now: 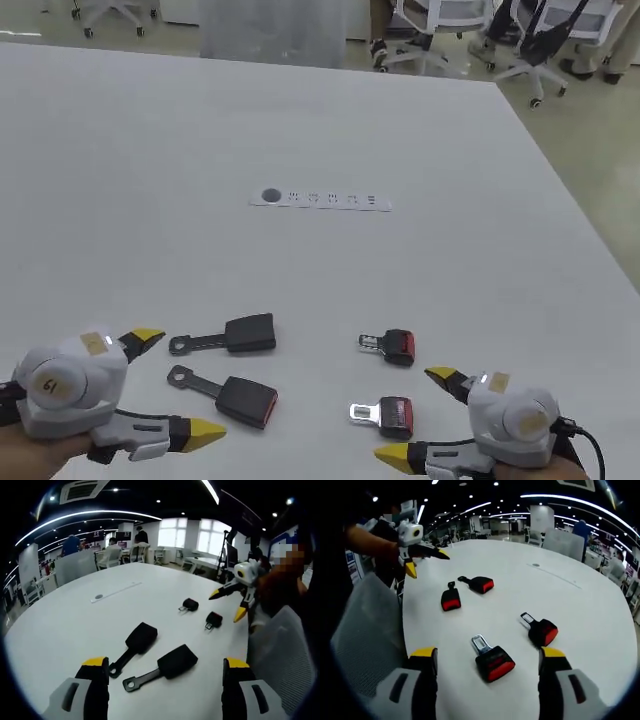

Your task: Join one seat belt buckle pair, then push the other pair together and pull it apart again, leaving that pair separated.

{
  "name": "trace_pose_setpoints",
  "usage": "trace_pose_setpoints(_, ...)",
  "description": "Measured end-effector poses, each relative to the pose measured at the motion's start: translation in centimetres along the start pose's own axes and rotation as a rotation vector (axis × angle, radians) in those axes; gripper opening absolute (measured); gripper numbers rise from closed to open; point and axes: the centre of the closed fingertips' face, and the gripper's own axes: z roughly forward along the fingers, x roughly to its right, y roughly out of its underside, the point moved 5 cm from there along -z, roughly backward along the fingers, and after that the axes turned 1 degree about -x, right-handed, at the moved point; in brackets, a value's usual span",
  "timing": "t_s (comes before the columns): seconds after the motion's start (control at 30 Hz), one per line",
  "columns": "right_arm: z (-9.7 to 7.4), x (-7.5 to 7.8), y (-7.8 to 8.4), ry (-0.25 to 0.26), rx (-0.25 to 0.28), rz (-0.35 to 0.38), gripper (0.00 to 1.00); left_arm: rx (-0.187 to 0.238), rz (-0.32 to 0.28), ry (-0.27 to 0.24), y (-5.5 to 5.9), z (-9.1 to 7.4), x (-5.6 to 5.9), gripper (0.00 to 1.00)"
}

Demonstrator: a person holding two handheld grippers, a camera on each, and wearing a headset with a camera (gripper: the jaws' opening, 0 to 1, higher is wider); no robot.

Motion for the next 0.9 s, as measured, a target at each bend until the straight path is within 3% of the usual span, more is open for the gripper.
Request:
trace_pose_setpoints(0.17,0.9,0.0,0.5,-0.035,-0.036,-0.011,0.83,-0.076,0.058,0.055,1.3,1.8,0.3,0.95)
trace_pose_setpoints(0.63,1.8,0.3,1.7,-0.115,-0.117,-0.057,0.74,-0.166,0.155,0.172,2.1,5.1,0.7,0.9)
trace_pose_setpoints(0.9,2.2,0.8,2.2,-0.146,-0.145,-0.069,0.69,-0.199,0.269,0.254,2.3,6.8,0.6,0.79)
